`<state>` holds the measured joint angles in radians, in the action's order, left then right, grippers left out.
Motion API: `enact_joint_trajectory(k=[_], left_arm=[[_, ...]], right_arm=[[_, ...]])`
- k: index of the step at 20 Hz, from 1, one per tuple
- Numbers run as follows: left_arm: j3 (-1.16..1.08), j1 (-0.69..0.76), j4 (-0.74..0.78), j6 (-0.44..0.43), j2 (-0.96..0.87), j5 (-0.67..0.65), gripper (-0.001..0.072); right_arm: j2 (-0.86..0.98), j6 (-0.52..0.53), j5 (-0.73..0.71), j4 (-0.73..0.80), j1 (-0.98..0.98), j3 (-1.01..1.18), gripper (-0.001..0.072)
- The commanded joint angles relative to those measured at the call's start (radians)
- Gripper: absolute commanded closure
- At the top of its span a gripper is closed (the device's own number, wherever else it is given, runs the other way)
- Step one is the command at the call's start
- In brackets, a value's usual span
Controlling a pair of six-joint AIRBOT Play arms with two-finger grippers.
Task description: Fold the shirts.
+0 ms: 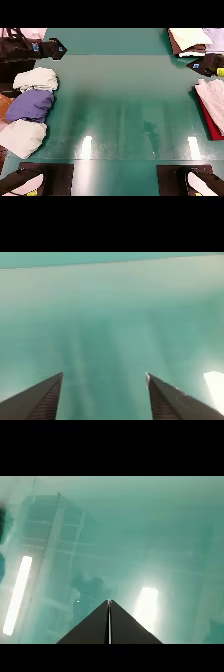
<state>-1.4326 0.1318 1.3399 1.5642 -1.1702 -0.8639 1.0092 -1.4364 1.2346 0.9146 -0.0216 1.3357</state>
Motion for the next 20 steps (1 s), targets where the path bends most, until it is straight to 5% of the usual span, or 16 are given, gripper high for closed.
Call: enact_joint_trajectory(k=[1,7,13,14,15,16,20], left_arm=[[0.0,-0.065,0.201,0.113,-0.135,0.046,0.0084],[0.0,-0.246,0.202,0.164,-0.422,0.046,0.0084],[-0.001,-0.278,0.207,0.154,-0.52,0.102,0.0087],[-0.013,-0.278,0.206,0.156,-0.52,0.1,0.0238],[-0.028,-0.278,0.207,0.151,-0.52,0.087,0.0558],[-0.053,-0.278,0.207,0.134,-0.52,0.059,0.0682],[-0.253,-0.272,0.213,0.048,-0.438,-0.069,0.0682]], right_arm=[[0.0,0.0,-0.007,0.0,-0.001,0.0,0.0697],[0.001,-0.002,-0.005,-0.006,-0.002,0.0,0.0697],[0.0,-0.002,-0.005,-0.006,-0.002,0.0,0.0697],[0.001,-0.002,-0.005,-0.006,-0.002,0.0,0.0697],[0.001,-0.002,-0.005,-0.007,-0.002,0.0,0.0697],[0.0,-0.002,-0.005,-0.007,-0.002,0.0,0.0697],[0.001,-0.002,-0.014,-0.005,-0.002,0.052,0.0697]])
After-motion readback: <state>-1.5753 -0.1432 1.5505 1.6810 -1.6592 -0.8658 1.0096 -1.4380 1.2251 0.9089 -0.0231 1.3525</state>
